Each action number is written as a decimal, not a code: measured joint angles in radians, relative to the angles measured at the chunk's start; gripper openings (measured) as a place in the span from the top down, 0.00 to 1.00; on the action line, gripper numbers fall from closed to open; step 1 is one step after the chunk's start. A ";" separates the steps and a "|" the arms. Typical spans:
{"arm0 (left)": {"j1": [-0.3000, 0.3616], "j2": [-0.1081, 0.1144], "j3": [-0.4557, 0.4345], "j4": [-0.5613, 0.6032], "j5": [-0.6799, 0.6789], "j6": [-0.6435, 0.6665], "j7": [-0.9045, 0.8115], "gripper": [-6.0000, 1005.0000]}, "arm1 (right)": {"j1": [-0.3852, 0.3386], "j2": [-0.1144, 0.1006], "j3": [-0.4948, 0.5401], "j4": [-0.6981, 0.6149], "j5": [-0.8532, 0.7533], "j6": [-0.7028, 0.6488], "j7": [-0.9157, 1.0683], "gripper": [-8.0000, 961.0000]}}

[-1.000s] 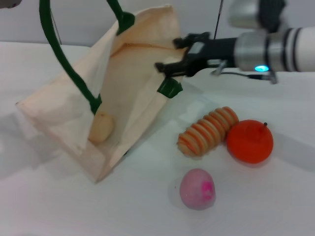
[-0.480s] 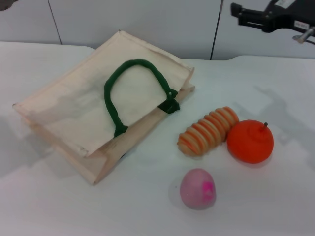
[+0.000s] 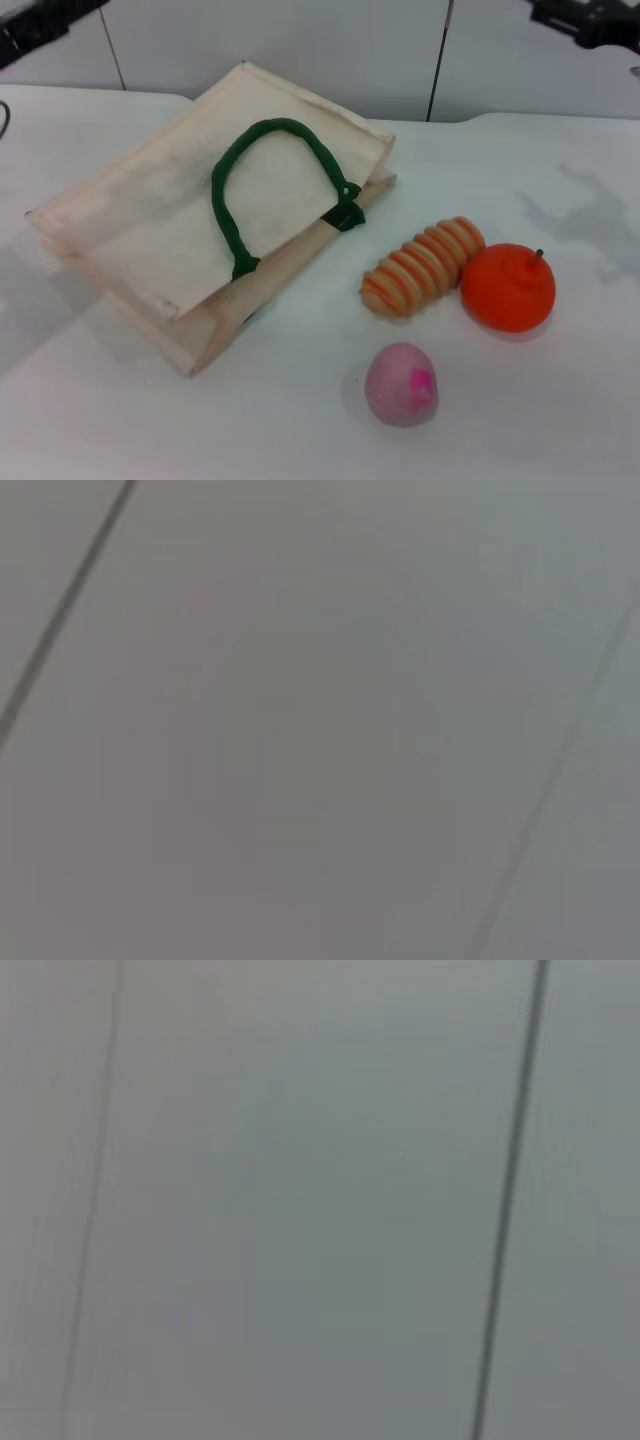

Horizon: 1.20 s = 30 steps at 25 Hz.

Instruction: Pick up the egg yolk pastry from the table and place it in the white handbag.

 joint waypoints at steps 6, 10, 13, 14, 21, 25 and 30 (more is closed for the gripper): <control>0.011 -0.079 -0.002 0.017 -0.102 -0.182 0.282 0.23 | 0.009 0.002 0.001 0.267 0.425 0.091 -0.430 0.08; 0.041 -0.082 -0.009 0.126 -0.199 -0.250 0.502 0.23 | 0.041 0.002 0.001 0.480 0.679 0.236 -0.638 0.08; 0.061 -0.083 -0.011 0.214 -0.285 -0.285 0.671 0.23 | 0.057 0.001 0.021 0.610 0.820 0.351 -0.727 0.08; 0.068 -0.083 -0.011 0.249 -0.320 -0.292 0.740 0.23 | 0.060 0.001 0.036 0.634 0.837 0.370 -0.740 0.08; 0.125 -0.086 -0.012 0.439 -0.509 -0.272 1.170 0.23 | 0.070 -0.002 0.133 0.726 0.842 0.381 -0.749 0.08; 0.157 -0.086 -0.012 0.552 -0.612 -0.207 1.406 0.23 | 0.070 -0.001 0.175 0.743 0.843 0.382 -0.743 0.08; 0.179 -0.086 -0.012 0.606 -0.646 -0.119 1.511 0.23 | 0.070 0.000 0.193 0.758 0.844 0.386 -0.742 0.08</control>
